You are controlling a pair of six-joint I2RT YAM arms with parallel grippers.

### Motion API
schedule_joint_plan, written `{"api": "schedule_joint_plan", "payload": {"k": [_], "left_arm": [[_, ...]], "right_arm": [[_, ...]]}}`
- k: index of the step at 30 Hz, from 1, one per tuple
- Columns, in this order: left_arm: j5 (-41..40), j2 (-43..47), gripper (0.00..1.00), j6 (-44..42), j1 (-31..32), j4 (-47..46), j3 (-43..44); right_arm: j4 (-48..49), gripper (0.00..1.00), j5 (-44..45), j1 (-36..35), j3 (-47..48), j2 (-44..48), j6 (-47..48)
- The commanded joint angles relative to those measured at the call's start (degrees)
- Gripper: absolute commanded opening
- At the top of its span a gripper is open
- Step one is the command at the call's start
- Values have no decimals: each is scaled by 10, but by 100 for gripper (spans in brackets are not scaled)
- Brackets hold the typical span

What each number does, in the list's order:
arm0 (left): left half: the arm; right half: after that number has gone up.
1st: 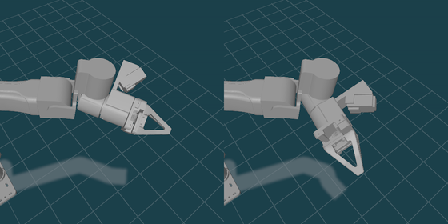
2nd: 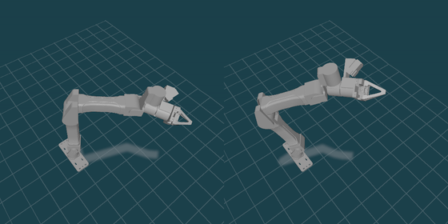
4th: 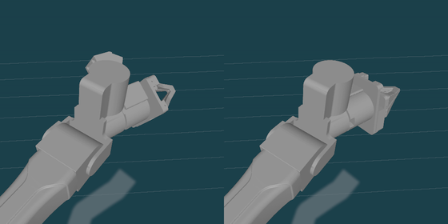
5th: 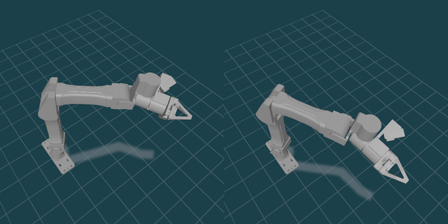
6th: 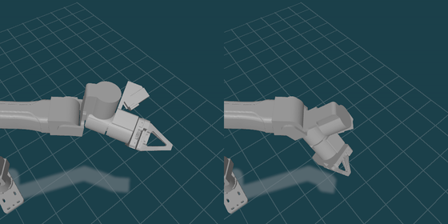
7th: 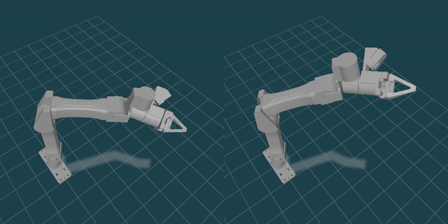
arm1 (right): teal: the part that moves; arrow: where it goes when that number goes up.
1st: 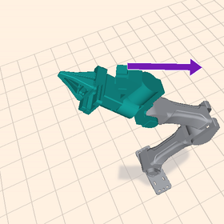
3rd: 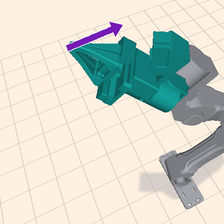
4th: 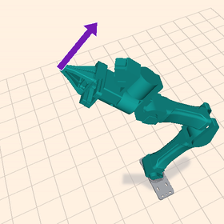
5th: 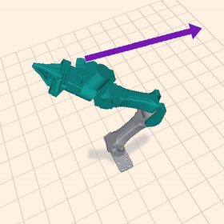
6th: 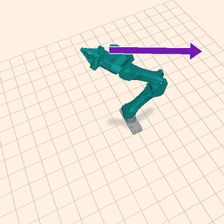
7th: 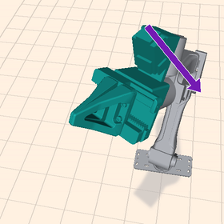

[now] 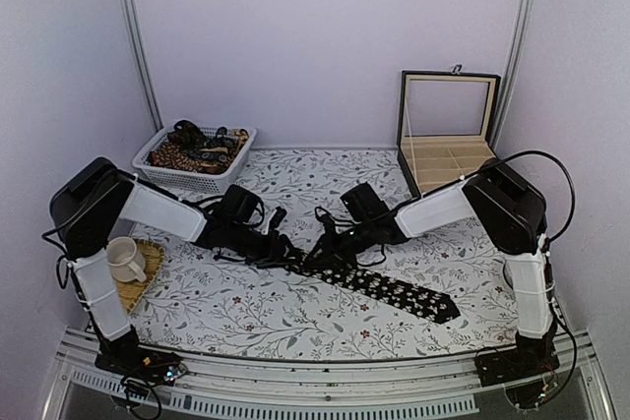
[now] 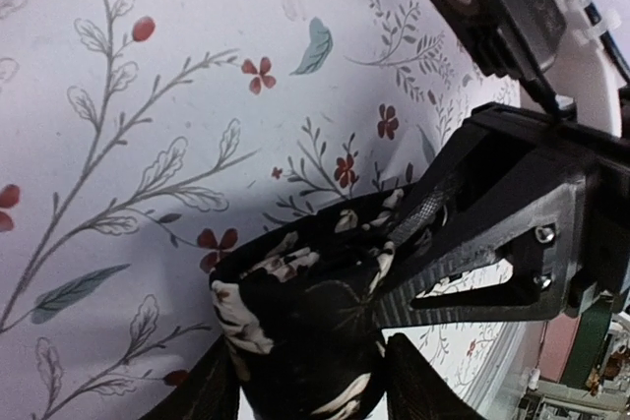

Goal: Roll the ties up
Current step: Roll the tie at the center of the board.

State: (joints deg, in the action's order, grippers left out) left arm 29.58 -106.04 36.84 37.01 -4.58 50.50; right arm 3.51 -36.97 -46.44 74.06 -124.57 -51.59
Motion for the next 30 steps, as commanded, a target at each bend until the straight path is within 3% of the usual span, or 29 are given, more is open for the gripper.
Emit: {"api": "schedule_joint_plan", "payload": {"k": [1, 9, 16, 19, 22, 24, 27, 30], "left_arm": [[2, -6, 49, 62, 27, -54, -37], [-30, -14, 49, 135, 54, -132, -91], [-53, -50, 28, 164, 53, -161, -93], [-68, -47, 28, 163, 53, -152, -97], [-97, -36, 25, 138, 53, -114, -88], [-130, -27, 16, 105, 55, -59, -70], [-191, -13, 15, 48, 58, 28, -36], [-238, -1, 10, 9, 62, 95, -5]], "right_arm": [[-45, 18, 47, -9, -22, -51, -1], [-42, 18, 48, -9, -22, -49, -3], [-41, 18, 49, -9, -22, -43, -1], [-42, 18, 50, -9, -22, -40, 0], [-47, 19, 52, -8, -22, -32, 4], [-52, 25, 53, -2, -22, -21, 12], [-59, 38, 53, 12, -40, 13, 27], [-78, 45, 48, 27, -49, 55, 53]]}}
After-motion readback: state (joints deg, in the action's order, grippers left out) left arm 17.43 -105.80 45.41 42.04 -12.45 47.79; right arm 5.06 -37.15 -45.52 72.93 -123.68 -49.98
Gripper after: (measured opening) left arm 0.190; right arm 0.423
